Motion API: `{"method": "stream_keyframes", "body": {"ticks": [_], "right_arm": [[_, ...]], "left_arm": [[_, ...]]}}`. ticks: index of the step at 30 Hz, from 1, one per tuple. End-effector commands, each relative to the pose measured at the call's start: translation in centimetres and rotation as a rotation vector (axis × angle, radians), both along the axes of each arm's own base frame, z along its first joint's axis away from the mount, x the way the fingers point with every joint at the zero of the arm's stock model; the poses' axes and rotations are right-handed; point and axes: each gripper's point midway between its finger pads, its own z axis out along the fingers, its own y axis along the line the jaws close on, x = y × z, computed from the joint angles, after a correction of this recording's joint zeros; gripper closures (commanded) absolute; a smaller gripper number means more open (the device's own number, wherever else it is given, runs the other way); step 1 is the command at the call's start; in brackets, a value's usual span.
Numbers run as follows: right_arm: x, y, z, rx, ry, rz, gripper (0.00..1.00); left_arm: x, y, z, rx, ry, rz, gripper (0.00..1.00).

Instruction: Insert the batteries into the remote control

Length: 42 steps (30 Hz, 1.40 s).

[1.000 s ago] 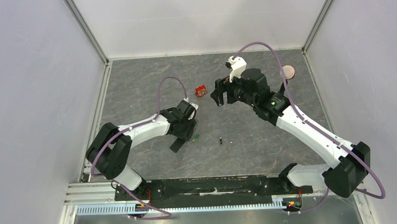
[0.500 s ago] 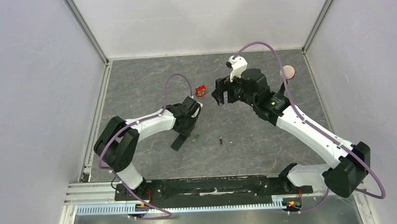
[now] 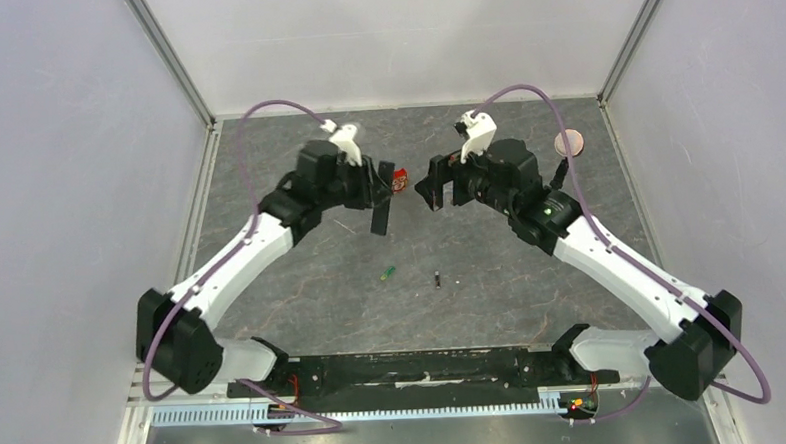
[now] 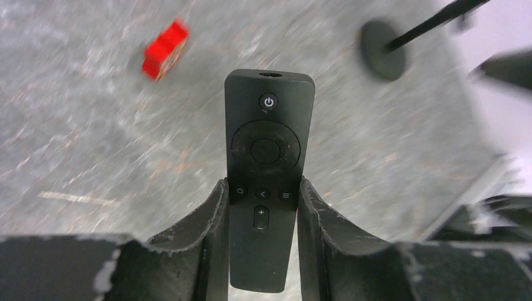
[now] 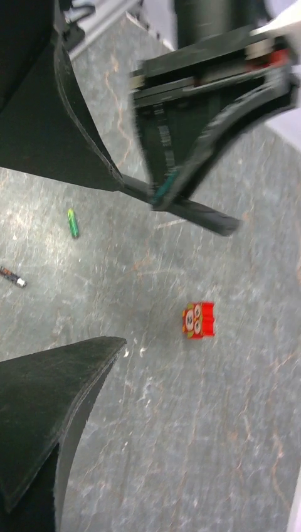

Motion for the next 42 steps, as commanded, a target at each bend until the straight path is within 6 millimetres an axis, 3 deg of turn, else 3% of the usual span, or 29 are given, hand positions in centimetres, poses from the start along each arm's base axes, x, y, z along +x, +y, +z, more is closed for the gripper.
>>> {"method": "stream_keyframes", "body": {"ticks": [1, 7, 10, 14, 19, 24, 30, 39, 42], "right_arm": [[-2.6, 1.6, 6.1, 0.242, -0.143, 0.126, 0.08], [-6.0, 3.3, 11.3, 0.505, -0.226, 0.291, 0.03], [-7.1, 4.2, 12.6, 0.598, -0.216, 0.365, 0.03], [-7.7, 5.1, 12.5, 0.662, -0.175, 0.428, 0.03], [-8.2, 5.4, 12.5, 0.669, -0.162, 0.456, 0.03], [-8.6, 6.2, 12.9, 0.679, -0.155, 0.49, 0.03], [-8.3, 8.6, 11.7, 0.618, -0.123, 0.503, 0.05], [-8.0, 9.9, 12.2, 0.595, -0.152, 0.456, 0.46], [-8.2, 10.2, 12.3, 0.577, -0.174, 0.459, 0.63]], "left_arm": [[-0.1, -1.6, 10.3, -0.464, -0.075, -0.112, 0.98], [-3.1, -1.8, 17.2, -0.747, -0.099, -0.391, 0.98], [-5.5, -2.1, 19.9, -0.831, -0.131, -0.565, 0.98], [-7.8, -1.8, 22.4, -0.909, -0.171, -0.72, 0.98], [-9.1, -1.5, 23.8, -0.969, -0.169, -0.807, 0.98], [-8.6, -1.6, 24.2, -0.975, -0.197, -0.772, 0.98], [-7.4, -1.6, 24.1, -0.918, -0.245, -0.651, 0.98], [-7.3, -1.2, 23.2, -0.83, -0.261, -0.575, 0.97], [-7.3, -1.1, 23.1, -0.827, -0.262, -0.567, 0.91]]}}
